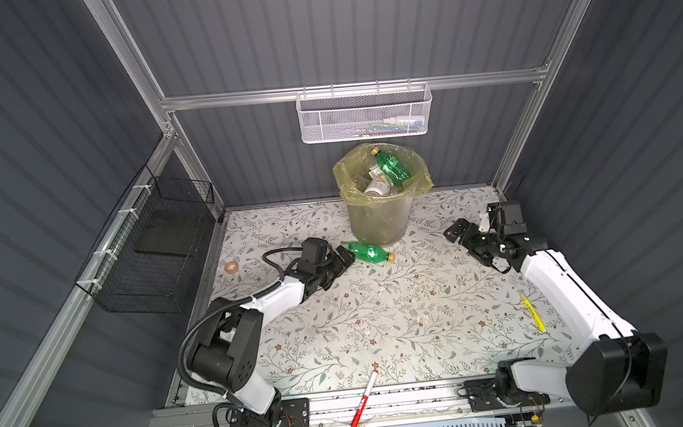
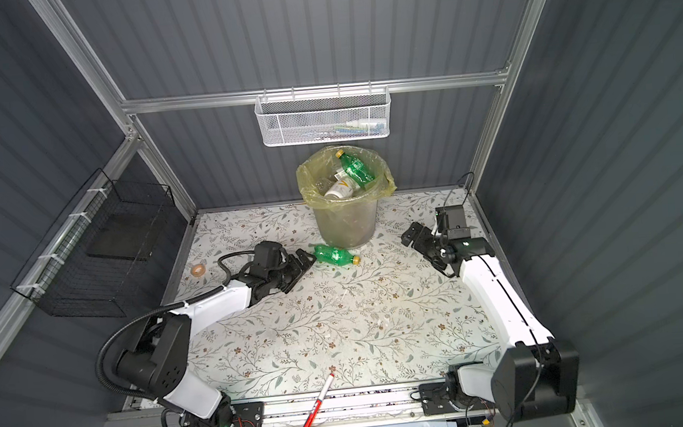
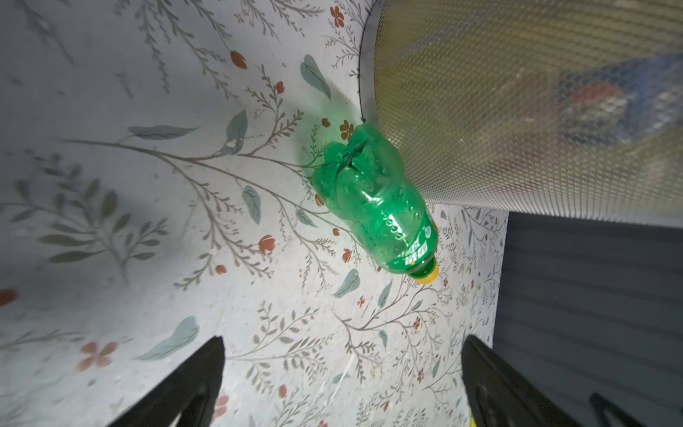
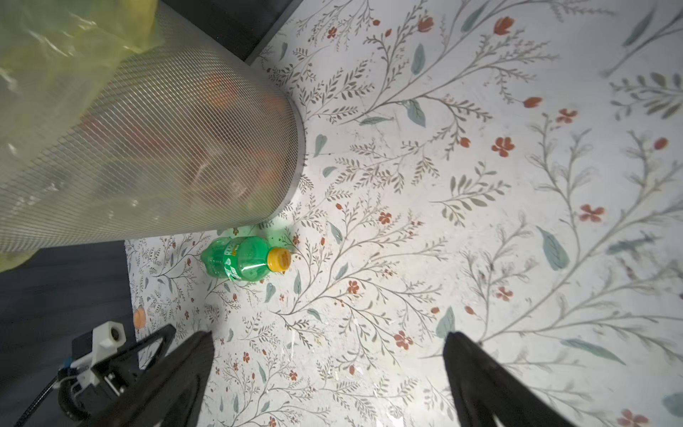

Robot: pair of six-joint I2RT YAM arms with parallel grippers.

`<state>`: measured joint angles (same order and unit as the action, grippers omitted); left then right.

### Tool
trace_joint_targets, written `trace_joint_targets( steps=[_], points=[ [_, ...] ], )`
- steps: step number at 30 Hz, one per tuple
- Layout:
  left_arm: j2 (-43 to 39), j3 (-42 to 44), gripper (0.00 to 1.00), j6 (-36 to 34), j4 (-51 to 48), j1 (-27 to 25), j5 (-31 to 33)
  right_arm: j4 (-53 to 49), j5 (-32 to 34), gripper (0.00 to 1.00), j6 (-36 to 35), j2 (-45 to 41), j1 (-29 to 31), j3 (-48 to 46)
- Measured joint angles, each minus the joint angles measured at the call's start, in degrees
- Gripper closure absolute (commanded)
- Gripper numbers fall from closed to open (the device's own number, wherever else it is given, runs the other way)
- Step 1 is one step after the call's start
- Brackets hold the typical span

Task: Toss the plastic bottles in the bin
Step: 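Grasp the last green bottle beside the bin with the left gripper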

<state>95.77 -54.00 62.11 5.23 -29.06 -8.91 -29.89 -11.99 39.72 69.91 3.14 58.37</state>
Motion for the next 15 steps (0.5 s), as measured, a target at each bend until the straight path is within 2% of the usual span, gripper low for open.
trace_joint_targets(
  steps=[6,15],
  points=[
    [9.8,-10.3,0.0,10.3,-0.1,-3.4,0.4,2.2,-0.1,0.01,1.3,-2.6,-1.3,-8.0],
    [20.1,-21.6,0.0,17.7,-2.4,-4.3,1.3,4.5,-2.4,0.01,1.4,-2.1,-2.1,-8.5]
  ],
)
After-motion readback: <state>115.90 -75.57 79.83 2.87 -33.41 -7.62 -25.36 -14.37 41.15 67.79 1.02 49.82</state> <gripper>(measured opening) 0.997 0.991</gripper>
